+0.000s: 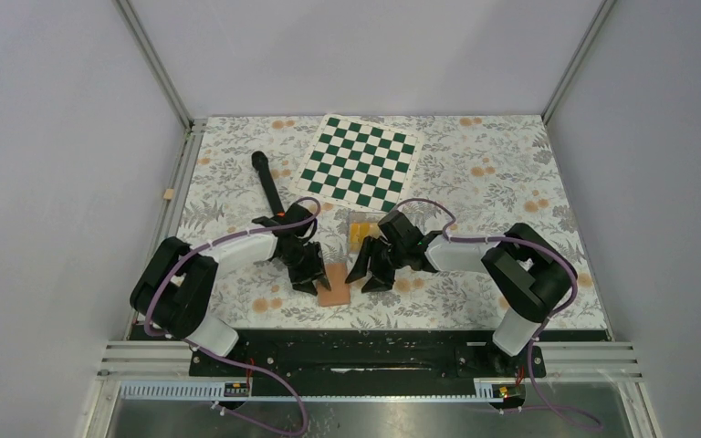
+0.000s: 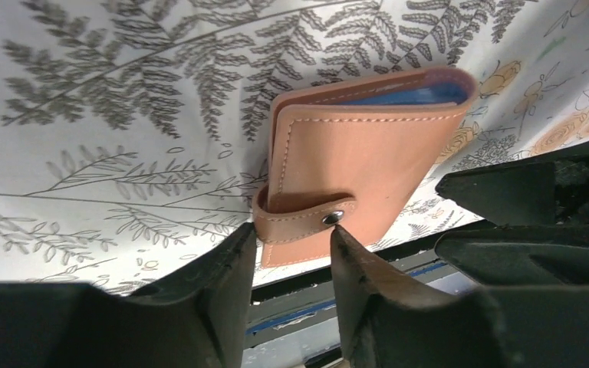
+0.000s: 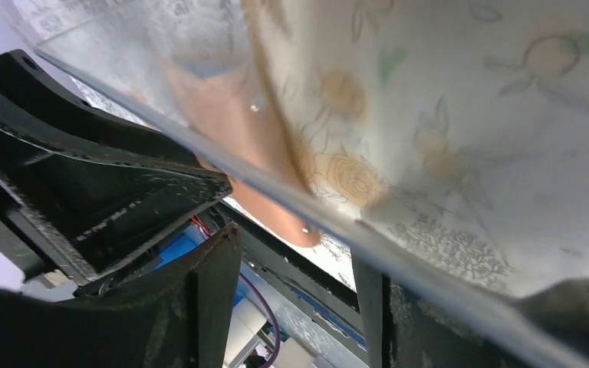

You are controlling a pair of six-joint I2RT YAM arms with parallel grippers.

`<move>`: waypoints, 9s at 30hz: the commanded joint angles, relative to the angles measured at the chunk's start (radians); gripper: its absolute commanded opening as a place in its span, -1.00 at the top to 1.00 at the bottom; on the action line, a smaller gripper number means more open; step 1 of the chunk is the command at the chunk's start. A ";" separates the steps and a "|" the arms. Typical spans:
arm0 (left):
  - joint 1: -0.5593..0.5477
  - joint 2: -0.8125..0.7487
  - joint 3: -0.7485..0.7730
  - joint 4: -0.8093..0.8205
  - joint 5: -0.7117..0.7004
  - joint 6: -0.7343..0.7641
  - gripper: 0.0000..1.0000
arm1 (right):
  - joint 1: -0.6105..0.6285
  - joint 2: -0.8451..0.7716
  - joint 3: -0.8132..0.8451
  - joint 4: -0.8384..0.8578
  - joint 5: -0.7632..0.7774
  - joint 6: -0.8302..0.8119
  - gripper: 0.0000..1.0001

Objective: Put the credit cards into the card holder
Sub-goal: Pick up the card holder from the corner of the board, then open the card holder.

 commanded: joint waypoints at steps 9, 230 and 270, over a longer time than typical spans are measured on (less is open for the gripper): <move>-0.076 -0.099 -0.054 0.124 0.032 -0.044 1.00 | 0.015 -0.028 0.017 -0.033 -0.014 -0.013 -0.15; -0.220 -0.610 0.504 -0.305 0.387 0.399 1.00 | 0.074 -0.740 0.272 -0.387 -0.188 -0.886 -0.99; -0.216 -0.661 0.499 -0.159 0.458 0.324 1.00 | 0.125 -0.584 0.199 0.077 -0.561 -0.392 -0.71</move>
